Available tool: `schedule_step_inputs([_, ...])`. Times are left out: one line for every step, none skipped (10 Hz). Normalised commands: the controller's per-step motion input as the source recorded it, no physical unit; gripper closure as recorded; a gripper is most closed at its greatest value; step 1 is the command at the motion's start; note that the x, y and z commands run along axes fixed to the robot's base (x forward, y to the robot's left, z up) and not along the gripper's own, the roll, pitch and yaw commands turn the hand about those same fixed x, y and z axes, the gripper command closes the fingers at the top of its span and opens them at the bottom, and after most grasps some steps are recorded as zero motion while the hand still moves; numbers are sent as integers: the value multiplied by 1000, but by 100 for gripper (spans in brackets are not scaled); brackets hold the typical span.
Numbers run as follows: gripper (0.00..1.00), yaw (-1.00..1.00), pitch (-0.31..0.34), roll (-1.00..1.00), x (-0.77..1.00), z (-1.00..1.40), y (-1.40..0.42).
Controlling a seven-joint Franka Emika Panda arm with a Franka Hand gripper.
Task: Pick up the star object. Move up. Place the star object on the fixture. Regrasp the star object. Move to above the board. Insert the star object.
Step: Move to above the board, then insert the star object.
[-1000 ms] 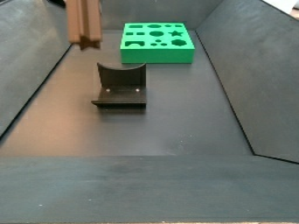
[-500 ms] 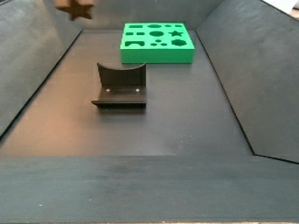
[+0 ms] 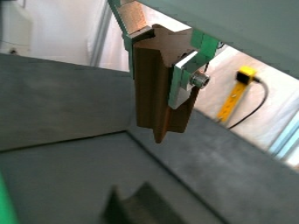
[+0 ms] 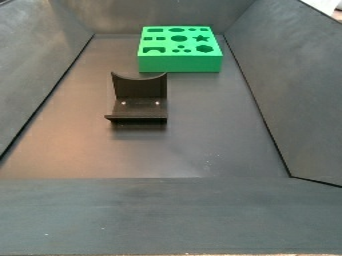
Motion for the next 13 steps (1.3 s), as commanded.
schedule_step_inputs([100,-143,-151,-1000,-912,316,-1000])
schedule_step_inputs([100,-148,-156,-1000,-951,321,-1000])
schedule_step_inputs([100,-152,-167,-1000,-1000,315,-966])
schedule_step_inputs([100,-154,-170,-1000,-842,257,-782])
schedule_step_inputs([100,-152,-181,-1000,-493,136,-381])
schedule_step_inputs([100,-139,-148,-967,-253,53,-160])
schedule_step_inputs([100,-100,-100,-726,-160,39,-86])
schedule_step_inputs([100,-79,-81,-570,-125,28,-60])
schedule_step_inputs([100,-38,-59,-329,-80,11,-28])
schedule_step_inputs([100,-25,-47,-224,-60,9,-7])
schedule_step_inputs([100,14,-53,0,-49,-23,0])
schedule_step_inputs([100,0,-127,0,-326,-160,-157])
schedule_step_inputs([100,0,-134,0,-460,-386,-251])
